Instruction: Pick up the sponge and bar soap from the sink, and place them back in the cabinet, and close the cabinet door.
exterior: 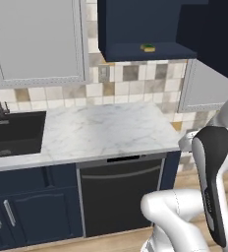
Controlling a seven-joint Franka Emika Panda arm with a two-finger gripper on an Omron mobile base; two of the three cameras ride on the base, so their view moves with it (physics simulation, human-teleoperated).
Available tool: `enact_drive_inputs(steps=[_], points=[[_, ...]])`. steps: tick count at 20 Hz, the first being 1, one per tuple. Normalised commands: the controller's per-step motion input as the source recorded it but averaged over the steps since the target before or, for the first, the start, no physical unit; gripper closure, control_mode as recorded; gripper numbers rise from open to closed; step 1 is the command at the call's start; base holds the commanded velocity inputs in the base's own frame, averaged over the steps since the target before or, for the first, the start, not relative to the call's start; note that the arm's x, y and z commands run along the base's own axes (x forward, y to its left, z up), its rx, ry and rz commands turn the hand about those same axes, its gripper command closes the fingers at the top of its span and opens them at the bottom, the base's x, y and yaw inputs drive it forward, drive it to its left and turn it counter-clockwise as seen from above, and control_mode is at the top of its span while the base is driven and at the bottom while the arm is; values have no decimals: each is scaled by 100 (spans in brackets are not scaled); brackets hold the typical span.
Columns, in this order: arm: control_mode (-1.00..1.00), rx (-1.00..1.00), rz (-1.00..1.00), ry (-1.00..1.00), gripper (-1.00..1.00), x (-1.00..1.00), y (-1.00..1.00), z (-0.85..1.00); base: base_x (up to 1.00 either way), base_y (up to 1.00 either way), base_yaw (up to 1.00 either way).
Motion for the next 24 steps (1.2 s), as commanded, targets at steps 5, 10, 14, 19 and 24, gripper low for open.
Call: enact_drive_inputs(steps=[5,10,14,19,24], points=[[100,0,0,0,100,0,0,0,28,-22,0],[100,0,0,0,100,0,0,0,45,-13,0],[100,0,0,0,100,0,0,0,55,-5,0],[100,0,0,0,100,0,0,0,47,-7,0],[100,0,0,0,100,0,0,0,42,-6,0]])
